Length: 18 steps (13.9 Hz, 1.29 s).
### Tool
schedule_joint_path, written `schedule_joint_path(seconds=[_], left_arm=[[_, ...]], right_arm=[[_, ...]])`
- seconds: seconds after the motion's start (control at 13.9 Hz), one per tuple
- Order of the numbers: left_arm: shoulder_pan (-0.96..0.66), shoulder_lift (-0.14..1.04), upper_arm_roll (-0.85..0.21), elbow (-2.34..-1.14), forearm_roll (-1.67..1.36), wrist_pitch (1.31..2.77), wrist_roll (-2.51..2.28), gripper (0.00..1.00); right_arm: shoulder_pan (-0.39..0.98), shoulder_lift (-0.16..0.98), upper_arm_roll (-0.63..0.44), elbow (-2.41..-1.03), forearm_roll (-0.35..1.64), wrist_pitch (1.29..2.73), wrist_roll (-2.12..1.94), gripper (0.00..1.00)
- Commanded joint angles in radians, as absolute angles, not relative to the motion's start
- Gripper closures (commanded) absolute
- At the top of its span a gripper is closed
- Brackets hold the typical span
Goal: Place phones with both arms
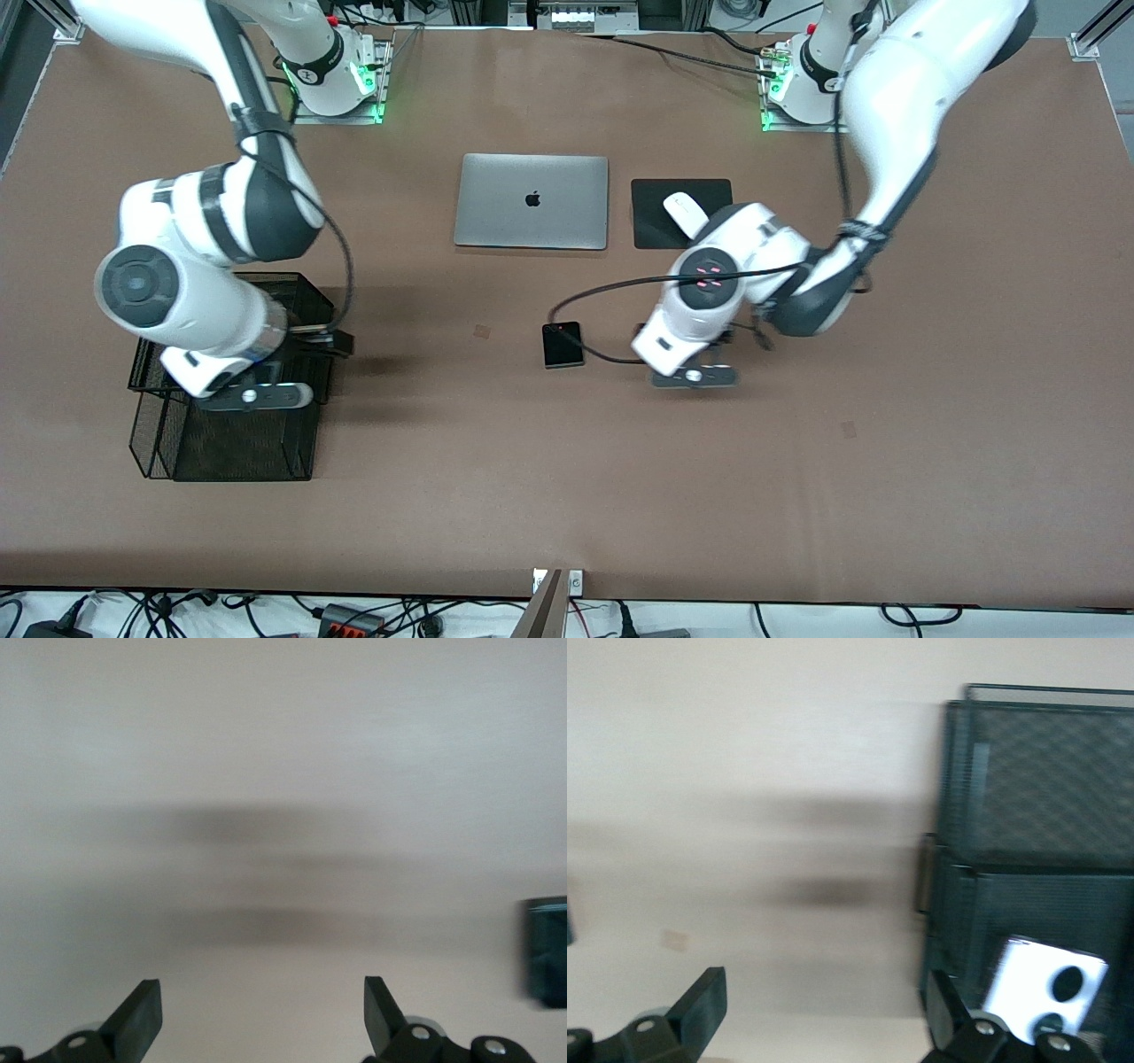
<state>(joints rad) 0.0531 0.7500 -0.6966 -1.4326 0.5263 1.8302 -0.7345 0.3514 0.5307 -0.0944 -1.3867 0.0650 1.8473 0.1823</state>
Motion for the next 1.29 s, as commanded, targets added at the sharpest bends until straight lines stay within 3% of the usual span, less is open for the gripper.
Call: schedule_joint_path(seconds=[0.0,0.36,0.5,0.93,1.08,1.22], left_arm=[[0.122,0.625,-0.701,-1.463,0.529,1.689,-0.605,0.00],[0.245,0.459,-0.713,-1.450,0.493,1.539,-0.336,0.00],[0.291,0.379,-0.689,-1.439,0.314,1.534,-0.247,0.00],[0.014,0.187,-0.119,-1.460,-0.012,1.506,0.044,0.00],[-0.061,0.125,-0.002,-1.521,-0.012,1.526,0.060,0.00],[-0.109,0.020,0.061,-1.651,-0.008,1.642,0.041,0.00]], right_arm=[[0.409,0.564,-0.098,-1.382,0.142,1.891,0.187,0.00],[0.552,0.690,-0.097,-1.374,0.170,2.176,0.187,0.00],[0.606,0.739,-0.084,-1.374,0.178,2.279,0.193,0.00],[0.739,0.873,-0.094,-1.332,0.166,2.404,0.300,0.00],[0.770,0.914,-0.103,-1.299,0.141,2.414,0.366,0.00],[0.781,0.939,-0.103,-1.279,0.105,2.414,0.415,0.00]])
